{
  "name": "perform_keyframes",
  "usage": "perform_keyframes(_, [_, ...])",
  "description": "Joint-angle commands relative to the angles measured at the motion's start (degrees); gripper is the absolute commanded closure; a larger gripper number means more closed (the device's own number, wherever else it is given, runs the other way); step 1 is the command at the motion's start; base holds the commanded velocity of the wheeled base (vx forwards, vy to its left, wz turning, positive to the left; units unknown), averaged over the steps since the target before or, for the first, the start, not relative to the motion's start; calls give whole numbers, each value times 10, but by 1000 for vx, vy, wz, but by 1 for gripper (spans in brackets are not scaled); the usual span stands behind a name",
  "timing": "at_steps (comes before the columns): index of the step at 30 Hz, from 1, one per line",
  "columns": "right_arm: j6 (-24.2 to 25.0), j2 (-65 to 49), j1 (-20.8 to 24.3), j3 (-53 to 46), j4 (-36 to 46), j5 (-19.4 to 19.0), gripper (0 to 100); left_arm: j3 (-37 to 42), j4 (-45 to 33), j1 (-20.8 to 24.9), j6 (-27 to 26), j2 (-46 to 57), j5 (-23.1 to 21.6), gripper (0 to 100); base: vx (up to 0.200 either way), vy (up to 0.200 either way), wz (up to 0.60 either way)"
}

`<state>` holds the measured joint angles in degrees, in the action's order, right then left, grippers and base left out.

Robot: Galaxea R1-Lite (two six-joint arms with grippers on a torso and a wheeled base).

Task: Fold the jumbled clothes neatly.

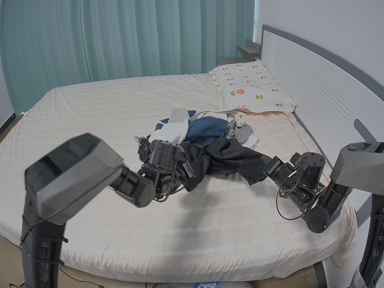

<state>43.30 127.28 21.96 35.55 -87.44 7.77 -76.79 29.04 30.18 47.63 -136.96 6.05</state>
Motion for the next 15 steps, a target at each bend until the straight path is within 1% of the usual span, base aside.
perform_keyframes(1, [-42,-123,-2,78,12,-27,100,130,46,-15,-2,241,1,100,0,0,0])
perform_keyframes(4, [-46,-161,3,120,43,-35,100,154,49,-24,-3,316,0,100,0,0,0])
perform_keyframes(7, [-49,-171,12,124,63,-42,100,162,48,-37,-3,352,4,100,0,0,0])
perform_keyframes(10, [-50,-167,27,109,69,-46,100,197,50,-55,-4,385,5,100,0,0,0])
perform_keyframes(12, [-50,-159,39,83,80,-50,100,239,51,-58,-6,405,3,100,0,0,0])
perform_keyframes(14, [-50,-150,42,73,82,-57,100,259,51,-58,-3,415,3,100,0,0,0])
perform_keyframes(15, [-50,-136,43,63,82,-62,100,284,51,-58,0,421,-1,100,0,0,0])
